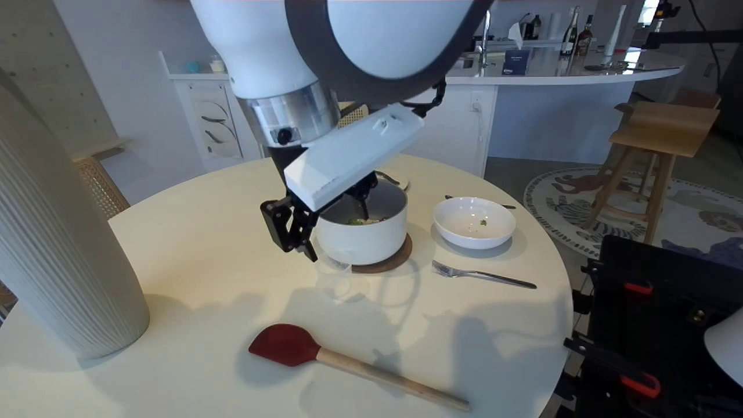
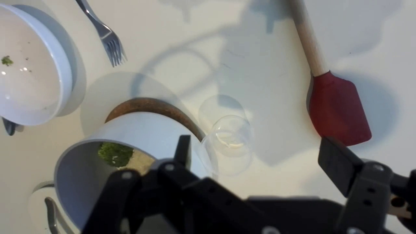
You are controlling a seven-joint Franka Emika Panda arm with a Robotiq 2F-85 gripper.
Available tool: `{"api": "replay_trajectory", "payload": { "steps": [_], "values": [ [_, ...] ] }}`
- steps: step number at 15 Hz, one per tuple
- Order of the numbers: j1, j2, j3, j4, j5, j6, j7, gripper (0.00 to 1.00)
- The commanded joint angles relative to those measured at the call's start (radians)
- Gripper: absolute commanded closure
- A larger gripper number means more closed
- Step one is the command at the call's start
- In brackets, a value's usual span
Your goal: Pour the sugar out of the cup into the white pot
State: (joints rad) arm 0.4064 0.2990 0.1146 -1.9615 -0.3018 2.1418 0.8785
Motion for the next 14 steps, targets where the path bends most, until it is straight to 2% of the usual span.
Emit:
{"api": "replay_trajectory", "payload": {
  "steps": [1, 6, 8, 9, 14],
  "values": [
    [-0.032, -0.044, 0.039, 0.041, 0.090, -0.140, -0.059, 0.00],
    [-0.049, -0.080, 0.055, 0.058, 0.151, -0.242, -0.057, 0.00],
    [-0.064, -0.106, 0.054, 0.032, 0.161, -0.248, -0.082, 0.00],
    [-0.050, -0.067, 0.055, 0.054, 0.128, -0.221, -0.034, 0.00],
    [-0.063, -0.078, 0.054, 0.052, 0.134, -0.233, -0.058, 0.00]
  ]
}}
